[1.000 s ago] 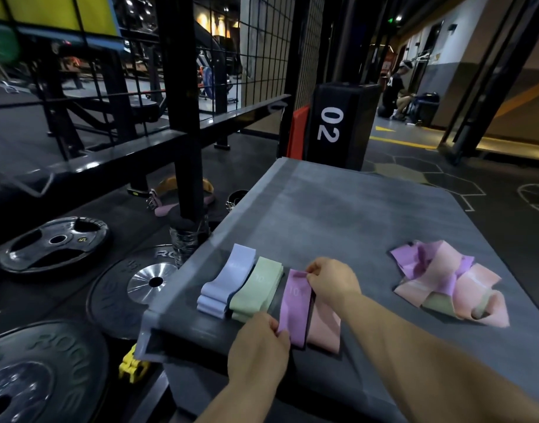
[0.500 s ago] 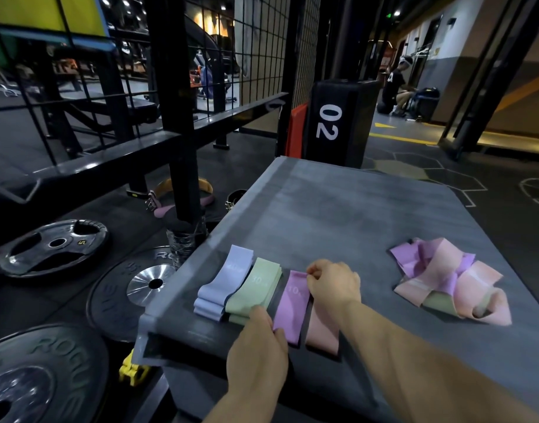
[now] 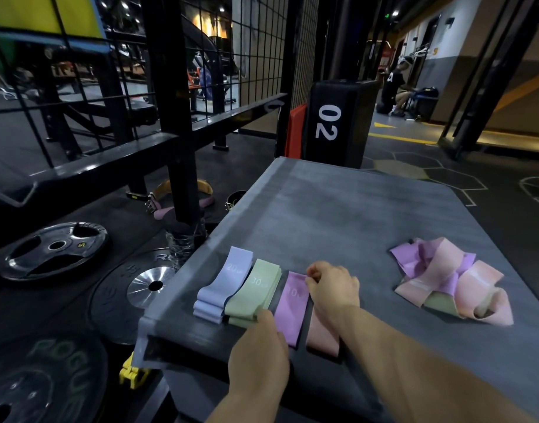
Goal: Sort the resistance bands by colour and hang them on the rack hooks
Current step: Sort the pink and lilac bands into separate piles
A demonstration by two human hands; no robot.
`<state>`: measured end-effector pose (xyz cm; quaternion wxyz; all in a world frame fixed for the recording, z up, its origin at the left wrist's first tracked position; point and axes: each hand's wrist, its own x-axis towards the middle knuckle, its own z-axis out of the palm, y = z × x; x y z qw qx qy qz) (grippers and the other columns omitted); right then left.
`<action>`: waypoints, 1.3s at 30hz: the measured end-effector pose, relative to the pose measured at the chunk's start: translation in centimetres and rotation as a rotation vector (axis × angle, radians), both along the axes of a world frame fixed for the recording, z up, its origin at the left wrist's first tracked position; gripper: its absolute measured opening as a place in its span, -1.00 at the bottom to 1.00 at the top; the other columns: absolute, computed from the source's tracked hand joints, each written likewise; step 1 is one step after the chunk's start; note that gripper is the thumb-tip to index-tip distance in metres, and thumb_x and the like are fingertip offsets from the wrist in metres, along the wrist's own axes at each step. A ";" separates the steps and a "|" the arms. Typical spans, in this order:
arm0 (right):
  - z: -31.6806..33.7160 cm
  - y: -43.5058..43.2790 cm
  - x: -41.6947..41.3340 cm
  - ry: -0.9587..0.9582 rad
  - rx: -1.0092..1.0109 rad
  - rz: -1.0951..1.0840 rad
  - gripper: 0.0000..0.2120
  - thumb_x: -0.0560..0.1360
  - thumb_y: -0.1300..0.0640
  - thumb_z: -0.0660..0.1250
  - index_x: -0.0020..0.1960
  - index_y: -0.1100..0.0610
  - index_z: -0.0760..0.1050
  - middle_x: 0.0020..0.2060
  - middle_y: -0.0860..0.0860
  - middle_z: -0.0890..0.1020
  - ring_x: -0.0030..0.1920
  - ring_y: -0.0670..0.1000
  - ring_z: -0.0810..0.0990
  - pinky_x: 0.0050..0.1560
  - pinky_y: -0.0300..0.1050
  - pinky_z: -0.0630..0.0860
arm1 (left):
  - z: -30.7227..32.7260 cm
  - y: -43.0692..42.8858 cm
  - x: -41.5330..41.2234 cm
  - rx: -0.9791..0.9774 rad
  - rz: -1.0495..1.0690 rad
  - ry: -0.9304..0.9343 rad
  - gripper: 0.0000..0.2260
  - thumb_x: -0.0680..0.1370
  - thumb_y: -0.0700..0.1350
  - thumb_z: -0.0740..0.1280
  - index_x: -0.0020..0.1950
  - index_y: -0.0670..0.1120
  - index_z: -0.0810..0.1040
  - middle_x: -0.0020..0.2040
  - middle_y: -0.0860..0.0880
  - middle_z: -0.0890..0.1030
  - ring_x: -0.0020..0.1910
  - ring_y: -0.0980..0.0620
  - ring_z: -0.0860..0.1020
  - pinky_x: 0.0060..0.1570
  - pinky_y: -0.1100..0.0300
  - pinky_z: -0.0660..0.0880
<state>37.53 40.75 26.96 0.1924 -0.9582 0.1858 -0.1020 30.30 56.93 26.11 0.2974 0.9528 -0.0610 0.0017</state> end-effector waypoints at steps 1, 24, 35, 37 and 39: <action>0.0 0.1 0.0 0.005 -0.007 0.001 -0.80 0.56 0.05 0.21 0.12 -0.08 0.54 0.03 -0.10 0.65 0.19 0.02 0.49 0.16 -0.06 0.27 | 0.0 0.0 0.0 0.003 -0.002 0.000 -0.90 0.61 -0.05 0.12 0.07 -0.04 0.26 0.03 -0.03 0.60 0.06 -0.09 0.57 -0.17 0.10 0.30; -0.2 -2.4 -2.3 0.079 -0.165 0.393 -0.61 0.61 -0.08 0.06 0.41 -0.18 0.37 0.47 -0.22 0.28 0.50 -0.12 0.14 0.45 -0.09 0.14 | 0.4 -0.4 -0.9 -0.099 -0.190 -0.432 -0.92 0.46 0.01 0.19 -0.17 0.05 0.30 -0.25 0.10 0.45 -0.24 0.02 0.49 -0.34 0.20 0.40; -0.5 -2.3 -2.7 0.370 -0.382 0.576 -0.38 0.55 -0.27 -0.35 0.57 -0.11 -0.16 0.56 -0.13 -0.18 0.55 -0.05 -0.26 0.51 -0.02 -0.29 | -2.8 -1.8 -0.6 0.201 -0.369 -0.201 -0.50 0.43 0.21 0.14 0.24 0.04 0.60 0.24 0.09 0.59 0.19 -0.01 0.59 0.35 0.11 -0.02; -0.4 -2.2 -2.8 0.379 -0.379 0.584 -0.11 0.32 -0.44 -0.56 0.57 -0.12 -0.19 0.56 -0.15 -0.17 0.55 -0.06 -0.26 0.50 -0.02 -0.30 | -3.2 -1.8 -0.8 0.246 -0.394 -0.156 -0.47 0.41 0.24 0.13 0.22 0.02 0.62 0.23 0.05 0.61 0.15 -0.04 0.62 0.34 0.12 -0.02; -0.5 -2.2 -2.7 0.389 -0.385 0.591 -0.07 0.28 -0.45 -0.55 0.57 -0.11 -0.20 0.56 -0.15 -0.16 0.55 -0.05 -0.24 0.51 -0.01 -0.29 | -3.6 -1.7 -0.8 0.282 -0.407 -0.131 -0.45 0.41 0.26 0.13 0.18 0.00 0.65 0.21 0.02 0.62 0.14 -0.06 0.62 0.38 0.13 -0.04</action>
